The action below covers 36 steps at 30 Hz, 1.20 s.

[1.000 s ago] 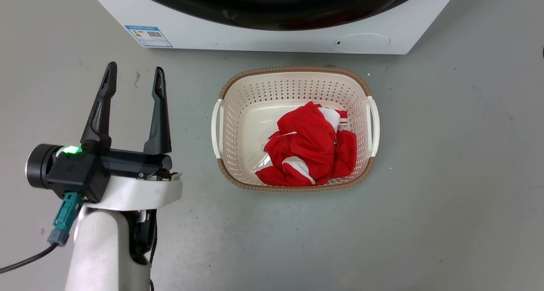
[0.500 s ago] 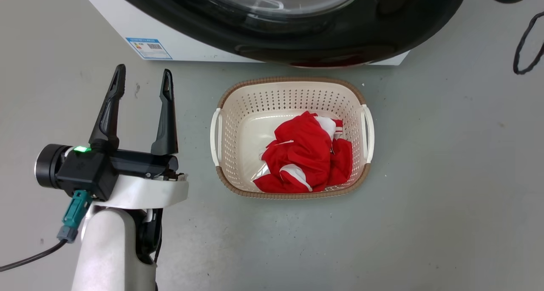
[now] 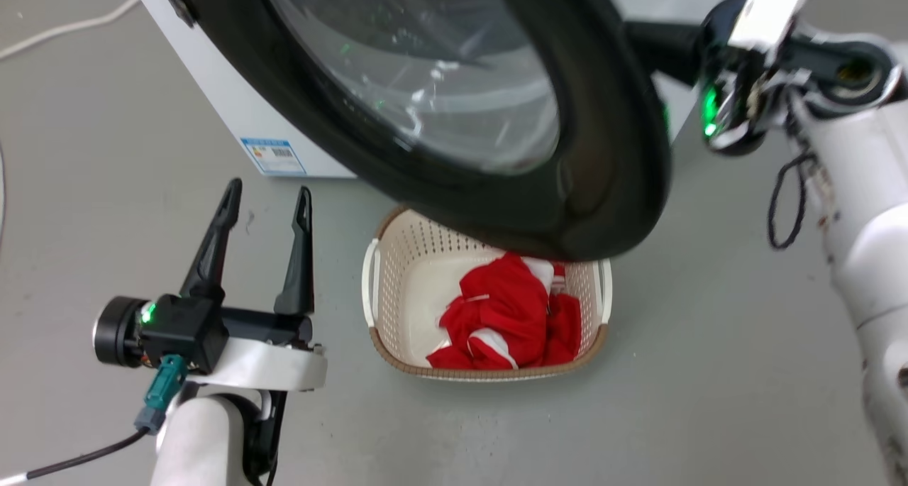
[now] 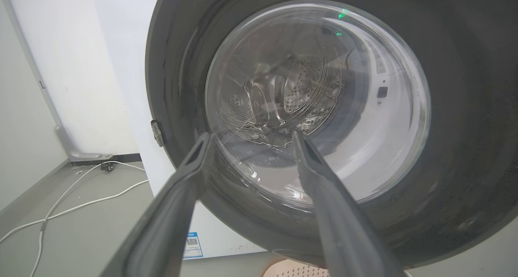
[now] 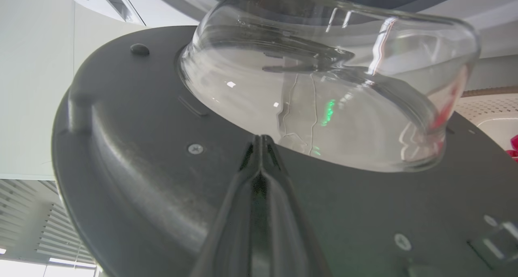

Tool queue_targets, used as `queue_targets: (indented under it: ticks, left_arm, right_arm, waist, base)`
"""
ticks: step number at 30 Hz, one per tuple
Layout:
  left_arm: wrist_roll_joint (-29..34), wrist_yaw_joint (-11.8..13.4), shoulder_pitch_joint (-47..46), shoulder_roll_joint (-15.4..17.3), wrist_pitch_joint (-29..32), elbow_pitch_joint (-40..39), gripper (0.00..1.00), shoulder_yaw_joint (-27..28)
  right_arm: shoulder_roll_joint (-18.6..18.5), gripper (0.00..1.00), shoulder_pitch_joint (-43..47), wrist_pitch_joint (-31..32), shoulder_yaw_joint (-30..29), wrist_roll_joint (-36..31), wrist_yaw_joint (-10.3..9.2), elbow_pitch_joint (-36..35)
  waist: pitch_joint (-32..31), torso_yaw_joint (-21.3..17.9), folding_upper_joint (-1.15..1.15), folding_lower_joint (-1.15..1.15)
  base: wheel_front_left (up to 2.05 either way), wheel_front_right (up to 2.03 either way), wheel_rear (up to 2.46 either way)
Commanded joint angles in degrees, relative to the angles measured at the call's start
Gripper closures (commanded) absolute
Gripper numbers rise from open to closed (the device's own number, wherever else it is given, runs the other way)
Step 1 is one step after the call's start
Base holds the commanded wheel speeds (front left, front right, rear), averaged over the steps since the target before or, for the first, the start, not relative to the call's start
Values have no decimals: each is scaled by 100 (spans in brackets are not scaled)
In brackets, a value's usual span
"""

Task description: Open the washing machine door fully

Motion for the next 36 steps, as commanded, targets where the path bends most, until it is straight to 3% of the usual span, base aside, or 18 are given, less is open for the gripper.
queue_targets:
  ticks: [1,9,20,24,29,36]
  left_arm:
    - [37,-11,92,-2,-13,25,0,-21]
    - [6,65,476,-27,-13,106,0,-82]
    - [-47,142,724,-44,-13,159,0,-176]
    - [-51,174,769,-47,-13,180,0,-157]
    - [-109,237,850,-48,-13,227,0,-80]
    - [-117,269,944,-48,-13,283,0,35]
  right_arm:
    - [82,100,202,68,42,40,14,-74]
    - [442,100,1350,396,298,163,14,-867]
    - [680,100,2390,191,885,446,14,-1926]
    - [670,100,2821,-625,1086,808,14,-2447]
    - [627,100,3257,-2058,581,730,14,-2699]
    - [240,100,4306,-3766,-71,187,13,-3380]
  waist:
    - [-243,18,0,0]
    - [-702,126,0,0]
    - [-940,294,0,0]
    - [-988,309,0,0]
    - [-1083,257,0,0]
    - [-1206,136,0,0]
  base:
    - [0,0,0]
    - [0,0,0]
    - [0,0,0]
    - [0,0,0]
    - [0,0,0]
    - [0,0,0]
